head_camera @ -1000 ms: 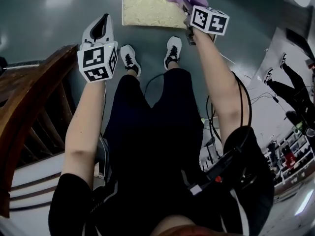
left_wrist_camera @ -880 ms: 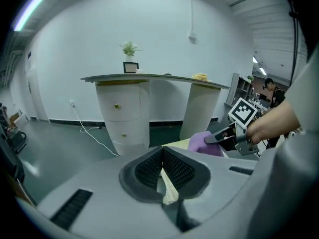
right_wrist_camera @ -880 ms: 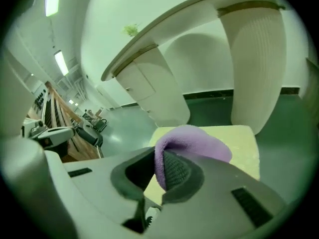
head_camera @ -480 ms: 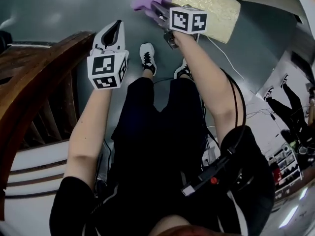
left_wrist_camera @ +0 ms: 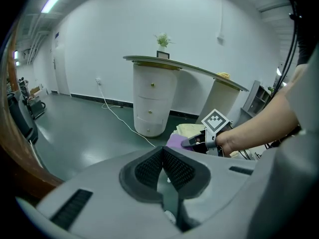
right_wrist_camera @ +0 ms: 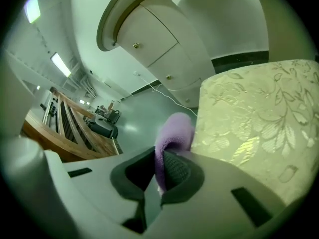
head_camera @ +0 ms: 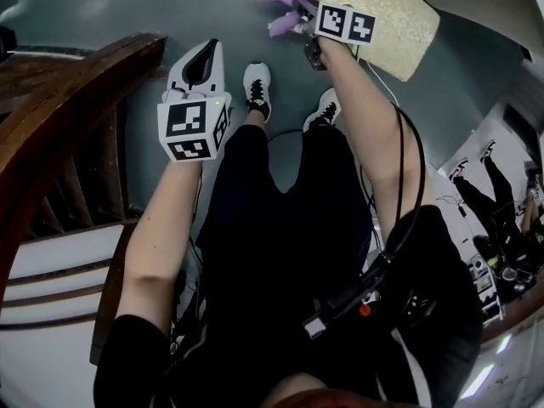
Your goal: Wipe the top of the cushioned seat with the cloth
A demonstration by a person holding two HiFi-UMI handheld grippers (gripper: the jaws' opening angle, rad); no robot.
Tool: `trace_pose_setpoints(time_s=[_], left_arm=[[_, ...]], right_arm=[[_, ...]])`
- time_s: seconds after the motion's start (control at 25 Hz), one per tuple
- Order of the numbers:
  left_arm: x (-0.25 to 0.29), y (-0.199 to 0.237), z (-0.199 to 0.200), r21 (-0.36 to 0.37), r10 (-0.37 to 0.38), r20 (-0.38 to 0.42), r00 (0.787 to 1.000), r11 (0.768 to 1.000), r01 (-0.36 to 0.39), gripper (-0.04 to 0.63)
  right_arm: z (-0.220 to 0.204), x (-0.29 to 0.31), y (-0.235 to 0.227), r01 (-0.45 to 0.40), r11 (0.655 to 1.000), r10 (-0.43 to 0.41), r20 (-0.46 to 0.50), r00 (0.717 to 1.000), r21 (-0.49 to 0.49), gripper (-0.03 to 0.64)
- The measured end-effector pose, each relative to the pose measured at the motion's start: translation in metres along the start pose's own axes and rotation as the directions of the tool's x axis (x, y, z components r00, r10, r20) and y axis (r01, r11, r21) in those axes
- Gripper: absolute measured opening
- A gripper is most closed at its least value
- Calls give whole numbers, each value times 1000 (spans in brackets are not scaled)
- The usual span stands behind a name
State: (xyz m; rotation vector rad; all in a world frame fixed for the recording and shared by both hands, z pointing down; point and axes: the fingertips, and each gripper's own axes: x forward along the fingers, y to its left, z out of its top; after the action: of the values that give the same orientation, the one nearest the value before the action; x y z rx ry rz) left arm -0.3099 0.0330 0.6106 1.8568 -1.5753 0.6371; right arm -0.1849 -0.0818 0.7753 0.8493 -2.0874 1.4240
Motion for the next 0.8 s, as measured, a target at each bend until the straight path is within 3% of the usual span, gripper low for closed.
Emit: trace_pose_setpoints(time_s=[0.12,0.28,0.8], left_arm=[[11,-21,-1,0,-12,-1,1000,1000,12,5],[26,-58,0,13,-29,-11,1000,999,29,5],[40,-121,1,47,-59,-32,998,997,61,5]], right_arm=[[-5,-17,-34,62,998,-62,-6,998,-26,23],[-5,-41,-66,77,996,-77,-3,997,-43,23],[-9,-98,-127,158,987,-157,22,987,-34,23]])
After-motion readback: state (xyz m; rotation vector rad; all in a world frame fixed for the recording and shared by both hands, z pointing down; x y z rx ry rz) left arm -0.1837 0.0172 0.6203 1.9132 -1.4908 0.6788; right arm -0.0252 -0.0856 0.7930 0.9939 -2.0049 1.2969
